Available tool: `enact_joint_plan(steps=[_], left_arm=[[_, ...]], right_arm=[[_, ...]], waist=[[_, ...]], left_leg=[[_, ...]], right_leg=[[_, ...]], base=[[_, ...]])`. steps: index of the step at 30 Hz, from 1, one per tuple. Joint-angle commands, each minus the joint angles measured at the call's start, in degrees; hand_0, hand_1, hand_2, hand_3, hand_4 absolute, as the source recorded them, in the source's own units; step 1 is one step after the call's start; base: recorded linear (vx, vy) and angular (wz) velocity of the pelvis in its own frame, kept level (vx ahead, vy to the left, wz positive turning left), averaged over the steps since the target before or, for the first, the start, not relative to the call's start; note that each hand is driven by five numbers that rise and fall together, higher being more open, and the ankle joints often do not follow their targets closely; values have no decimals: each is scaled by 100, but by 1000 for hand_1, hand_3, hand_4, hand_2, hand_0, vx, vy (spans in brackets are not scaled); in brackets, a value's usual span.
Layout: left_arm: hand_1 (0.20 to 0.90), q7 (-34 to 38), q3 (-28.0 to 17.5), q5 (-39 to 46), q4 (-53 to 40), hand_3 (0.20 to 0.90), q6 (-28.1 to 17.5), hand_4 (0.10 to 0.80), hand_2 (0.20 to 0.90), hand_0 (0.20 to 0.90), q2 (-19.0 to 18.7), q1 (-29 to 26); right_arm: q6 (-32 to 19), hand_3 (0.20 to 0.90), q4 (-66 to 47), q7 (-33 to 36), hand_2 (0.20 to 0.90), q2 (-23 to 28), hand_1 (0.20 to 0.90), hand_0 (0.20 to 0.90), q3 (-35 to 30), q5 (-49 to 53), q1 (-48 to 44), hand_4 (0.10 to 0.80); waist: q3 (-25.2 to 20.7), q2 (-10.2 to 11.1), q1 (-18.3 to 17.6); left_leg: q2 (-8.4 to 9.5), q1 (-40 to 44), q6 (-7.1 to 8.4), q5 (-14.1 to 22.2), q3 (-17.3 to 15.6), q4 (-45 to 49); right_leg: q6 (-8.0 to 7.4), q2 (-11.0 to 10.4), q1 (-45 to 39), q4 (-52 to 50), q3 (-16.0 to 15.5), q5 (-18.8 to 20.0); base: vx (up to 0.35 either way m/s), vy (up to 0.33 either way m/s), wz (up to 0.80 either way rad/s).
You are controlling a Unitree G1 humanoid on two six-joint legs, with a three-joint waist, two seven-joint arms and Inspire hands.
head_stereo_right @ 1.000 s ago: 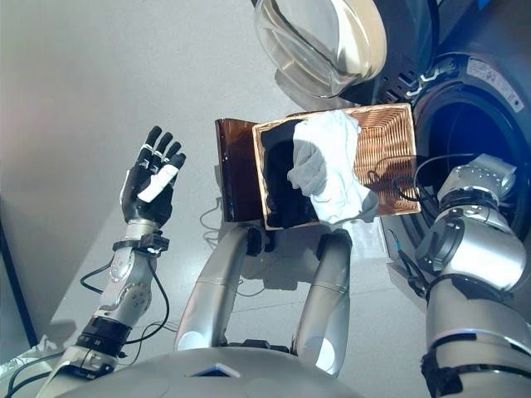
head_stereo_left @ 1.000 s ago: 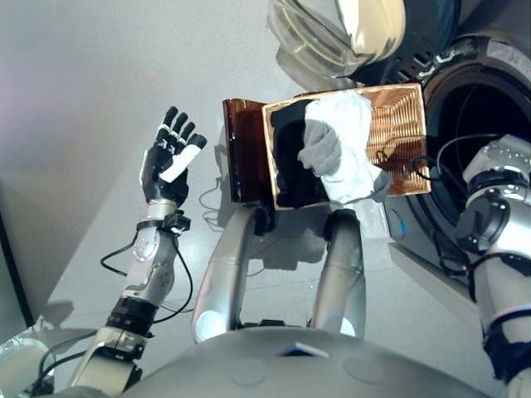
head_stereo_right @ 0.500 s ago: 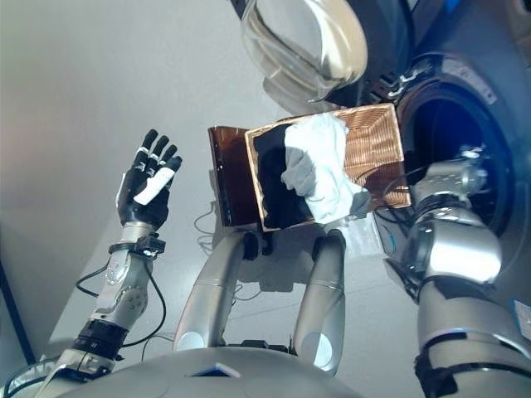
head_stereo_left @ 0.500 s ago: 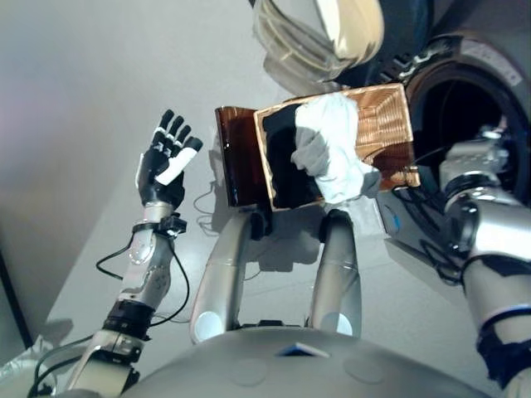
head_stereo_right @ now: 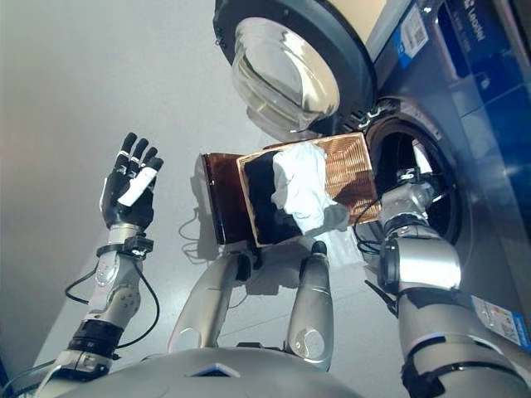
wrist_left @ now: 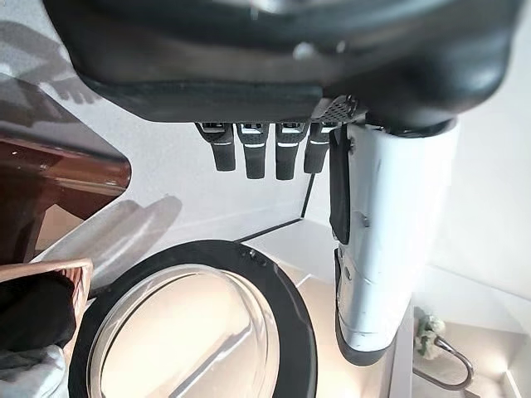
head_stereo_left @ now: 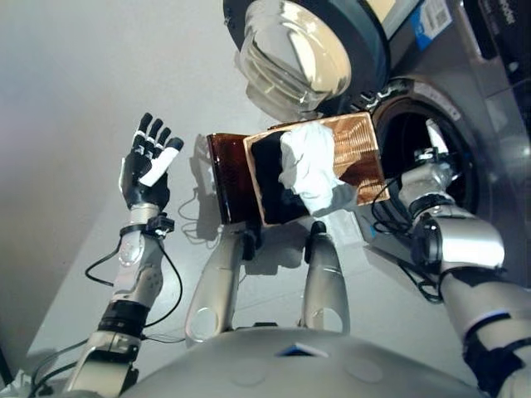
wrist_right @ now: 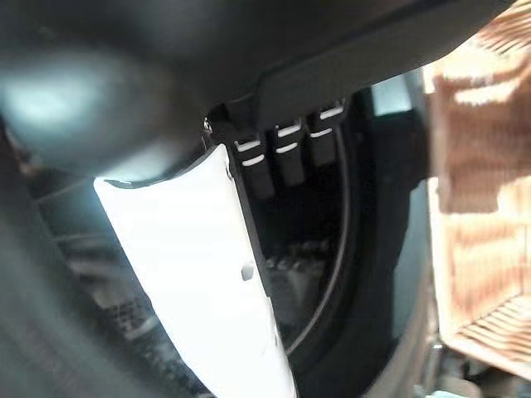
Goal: Pick up the clothes and place them into the washing machine
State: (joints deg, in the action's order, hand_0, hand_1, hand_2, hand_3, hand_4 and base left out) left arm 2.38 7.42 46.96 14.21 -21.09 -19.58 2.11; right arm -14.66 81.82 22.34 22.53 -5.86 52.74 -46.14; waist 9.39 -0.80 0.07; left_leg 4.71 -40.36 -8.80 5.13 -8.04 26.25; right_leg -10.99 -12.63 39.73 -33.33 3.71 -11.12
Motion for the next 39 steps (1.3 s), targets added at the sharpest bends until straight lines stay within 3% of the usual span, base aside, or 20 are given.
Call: enact_joint_plan(steps=[1,3,4,5,10,22,30,34,36,39], left_arm=[[900,-210,-437,-262,-213,900,-698,800,900,900,-11,-206],[900,-125,-509,-456,80,900,-723,800,900,900,28,-266],[900,-124,-508,-457,80,900,-724,800,900,900,27,-264],[900,-126,-572,-521,305,900,-732,800,900,900,88,-310],[900,-209,-667,-551,389,900,-765,800,900,900,197,-322],[900,-347,-577,-699,744,900,-666,800,900,900,379,-226],[900,-389,-503,-579,730,900,-641,800,900,900,459,-229],[900,-364,-457,-566,454,900,-677,800,900,900,400,-306],[900,-340,-417,-569,361,900,-684,800,900,900,439,-329],[900,-342,-411,-554,302,900,-673,800,900,900,447,-310]], right_arm=[[-275,900,-278,-105,900,169,900,900,494,-960,109,800],[-218,900,-658,-134,900,-56,900,900,866,-1670,534,800],[-215,900,-666,-128,900,-59,900,900,864,-1675,541,800],[-151,900,-919,-270,900,-147,900,900,1309,-2361,827,800],[-162,900,-1431,-594,900,-141,900,900,1747,-2997,1431,800],[-249,900,-1386,-1095,900,-477,900,900,1765,-2901,2226,800],[-489,900,-1804,-1341,900,-757,900,900,1702,-2162,2359,800],[-612,900,-2473,-1256,900,-617,900,900,1680,-2090,2419,800],[-665,900,-2829,-1292,900,-528,900,900,1642,-2033,2551,800],[-688,900,-2948,-1327,900,-471,900,900,1651,-1984,2572,800]], waist=[[-215,-27,27],[-191,67,-45],[-177,66,-46],[-174,118,-78],[-144,202,-134],[-337,278,-112],[-194,252,-99],[90,216,-121],[187,186,-132],[189,182,-138]], left_leg=[[-149,637,526,570,210,-296],[-208,968,577,223,177,-724],[-207,993,577,216,181,-740],[-248,1218,643,76,194,-984],[-275,1484,704,-74,261,-1245],[-446,2169,945,-575,466,-2227],[-468,2094,932,-469,588,-1953],[-393,1349,858,-130,668,-845],[-362,929,863,58,760,-250],[-368,735,879,190,799,31]], right_leg=[[544,128,-145,984,-133,978],[517,134,-553,1569,-231,1328],[517,134,-581,1586,-237,1335],[493,166,-789,1820,-279,1432],[482,180,-1077,2052,-355,1514],[432,289,-1805,2784,-630,1612],[492,324,-1663,2371,-695,1418],[631,344,-1024,1270,-604,1019],[741,318,-725,693,-716,714],[764,290,-567,408,-764,566]], base=[[-33,-57,-11],[45,-84,-8],[89,-95,-11],[35,-47,-20],[36,-56,-8],[50,-46,6],[1,-23,7],[-109,-20,20],[-76,-60,49],[-13,-51,38]])
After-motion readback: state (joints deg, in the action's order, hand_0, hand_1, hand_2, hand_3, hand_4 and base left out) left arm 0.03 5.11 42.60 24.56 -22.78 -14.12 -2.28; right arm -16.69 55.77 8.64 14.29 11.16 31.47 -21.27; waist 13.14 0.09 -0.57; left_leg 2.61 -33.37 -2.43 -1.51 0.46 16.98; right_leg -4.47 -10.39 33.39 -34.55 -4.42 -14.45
